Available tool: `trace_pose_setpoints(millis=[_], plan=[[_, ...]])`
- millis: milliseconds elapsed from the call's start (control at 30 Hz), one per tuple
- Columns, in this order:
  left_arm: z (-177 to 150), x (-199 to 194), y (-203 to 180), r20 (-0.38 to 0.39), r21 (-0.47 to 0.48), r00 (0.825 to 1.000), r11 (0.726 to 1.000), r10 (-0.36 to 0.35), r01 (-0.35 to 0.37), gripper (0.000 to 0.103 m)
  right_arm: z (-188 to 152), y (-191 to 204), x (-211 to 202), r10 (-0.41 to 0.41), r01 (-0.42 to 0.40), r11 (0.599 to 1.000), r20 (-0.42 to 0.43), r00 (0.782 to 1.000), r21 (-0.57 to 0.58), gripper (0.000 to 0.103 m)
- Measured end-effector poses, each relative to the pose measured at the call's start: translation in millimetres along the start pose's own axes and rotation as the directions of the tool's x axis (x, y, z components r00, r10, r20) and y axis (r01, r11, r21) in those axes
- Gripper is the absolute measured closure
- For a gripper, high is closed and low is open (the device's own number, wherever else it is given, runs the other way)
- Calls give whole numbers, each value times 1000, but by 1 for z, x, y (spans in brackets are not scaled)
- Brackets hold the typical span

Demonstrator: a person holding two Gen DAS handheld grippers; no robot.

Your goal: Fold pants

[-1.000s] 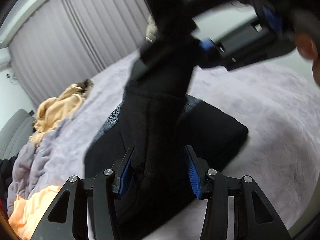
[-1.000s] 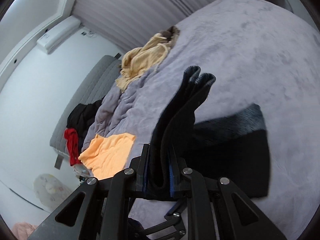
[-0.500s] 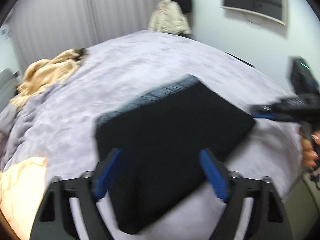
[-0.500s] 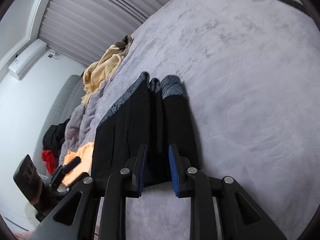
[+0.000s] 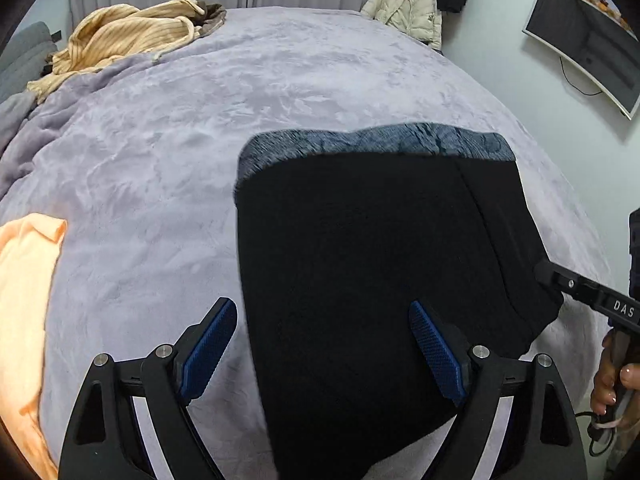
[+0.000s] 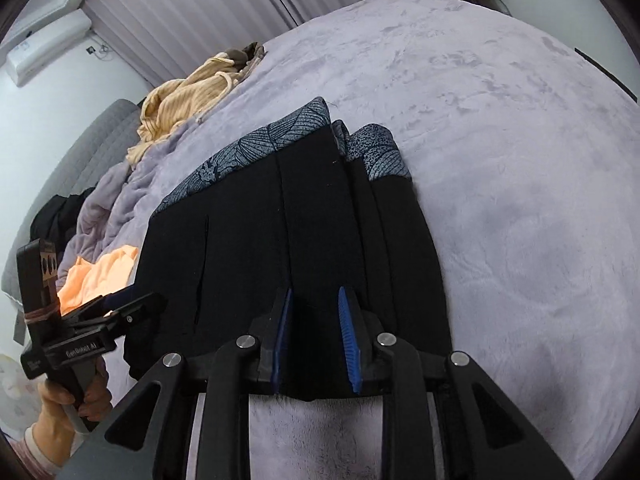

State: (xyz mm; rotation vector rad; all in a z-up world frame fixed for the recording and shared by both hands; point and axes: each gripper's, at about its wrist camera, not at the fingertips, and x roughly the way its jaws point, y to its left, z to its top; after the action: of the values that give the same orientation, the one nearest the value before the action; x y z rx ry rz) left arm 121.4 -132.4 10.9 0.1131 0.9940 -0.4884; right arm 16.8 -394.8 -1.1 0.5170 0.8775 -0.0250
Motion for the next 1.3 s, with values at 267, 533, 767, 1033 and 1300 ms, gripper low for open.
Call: trace_pose_setpoints(millis=[267,533,767,1033,1300], plan=[[64,39,57,-25,-147,997,986,74,-77,14,-6,12,0,-68,69,996,23,997,-59,76],[55,40,48,-10,-109,986,980,166,-166,0,-8,13,1,-69,71,996,38,997,-48,76],[37,-3,29,11,-53,993,991,122,-121,0,-14,7,-4,-39,39,999,67,997,-6,76],[22,-17,-4,27,20,990,990,138,-138,0,-22,12,-22,-47,46,999,109,993,9,75],[14,-20,-24,32,45,993,992,116,-117,0,-33,7,-50,-26,21,999,133,991,42,58]])
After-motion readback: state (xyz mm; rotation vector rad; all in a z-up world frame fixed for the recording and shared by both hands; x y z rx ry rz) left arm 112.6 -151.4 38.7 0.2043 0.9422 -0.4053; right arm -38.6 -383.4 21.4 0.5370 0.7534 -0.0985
